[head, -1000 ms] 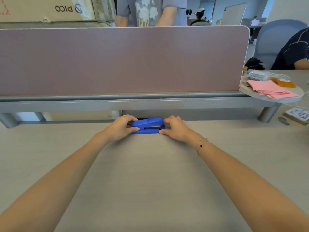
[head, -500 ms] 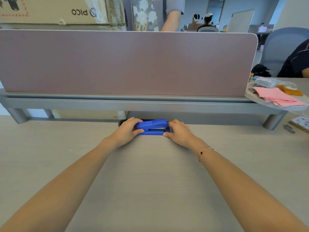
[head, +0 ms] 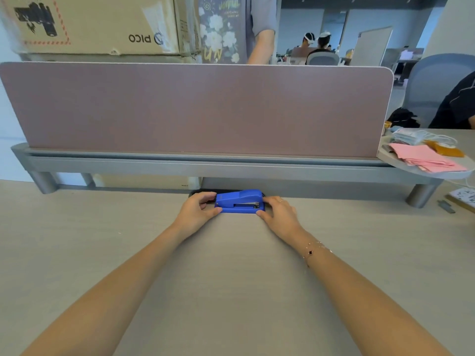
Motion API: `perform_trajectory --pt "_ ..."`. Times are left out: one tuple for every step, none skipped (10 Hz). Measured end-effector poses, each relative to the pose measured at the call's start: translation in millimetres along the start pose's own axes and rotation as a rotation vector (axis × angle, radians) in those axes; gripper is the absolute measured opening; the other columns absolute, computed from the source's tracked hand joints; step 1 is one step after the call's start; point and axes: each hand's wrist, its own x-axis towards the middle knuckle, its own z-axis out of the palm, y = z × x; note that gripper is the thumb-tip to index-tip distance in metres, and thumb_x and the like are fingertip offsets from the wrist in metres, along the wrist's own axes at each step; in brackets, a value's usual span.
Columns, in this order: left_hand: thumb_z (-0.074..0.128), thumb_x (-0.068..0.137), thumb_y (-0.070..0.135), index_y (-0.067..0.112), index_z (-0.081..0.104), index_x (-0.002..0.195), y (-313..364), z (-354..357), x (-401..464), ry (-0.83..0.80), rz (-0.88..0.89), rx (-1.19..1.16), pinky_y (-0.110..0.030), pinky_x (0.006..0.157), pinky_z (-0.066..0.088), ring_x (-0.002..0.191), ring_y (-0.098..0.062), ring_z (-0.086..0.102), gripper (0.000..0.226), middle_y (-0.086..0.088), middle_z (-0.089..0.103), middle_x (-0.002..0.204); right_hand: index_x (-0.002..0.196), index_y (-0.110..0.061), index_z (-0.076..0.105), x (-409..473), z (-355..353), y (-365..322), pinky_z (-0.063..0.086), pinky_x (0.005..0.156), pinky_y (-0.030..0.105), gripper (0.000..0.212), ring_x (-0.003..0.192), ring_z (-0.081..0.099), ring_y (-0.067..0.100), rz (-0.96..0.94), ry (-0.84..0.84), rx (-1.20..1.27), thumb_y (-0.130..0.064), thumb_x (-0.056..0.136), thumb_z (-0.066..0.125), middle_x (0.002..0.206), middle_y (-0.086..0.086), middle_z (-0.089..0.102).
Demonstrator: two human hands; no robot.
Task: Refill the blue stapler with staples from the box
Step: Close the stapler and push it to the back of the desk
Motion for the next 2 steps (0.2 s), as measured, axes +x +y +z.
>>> perform_trajectory --pt "0.074 0.078 0.007 0.008 0.057 0.121 7.1 -4.9 -4.9 -0.038 0.013 0.011 -0.035 0.105 0.042 0.108 -0.016 0.058 0.046 -0.005 0.062 0.116 0.128 -0.016 0.048 -3.9 -6.1 0.6 0.034 0.104 0.037 0.049 0.12 0.046 0.026 -0.014 -0.042 0.034 -0.03 0.083 0.063 0.13 0.009 0.054" --pt "0.075 0.079 0.011 0.011 0.054 0.126 18.1 -21.8 -21.8 -0.043 0.023 0.069 -0.033 0.103 0.042 0.113 -0.015 0.055 0.052 -0.004 0.058 0.12 0.134 -0.014 0.039 -29.5 -27.6 -1.3 0.029 0.109 0.035 0.057 0.128 0.039 0.026 -0.024 -0.09 0.067 -0.028 0.084 0.063 0.138 0.009 0.045"
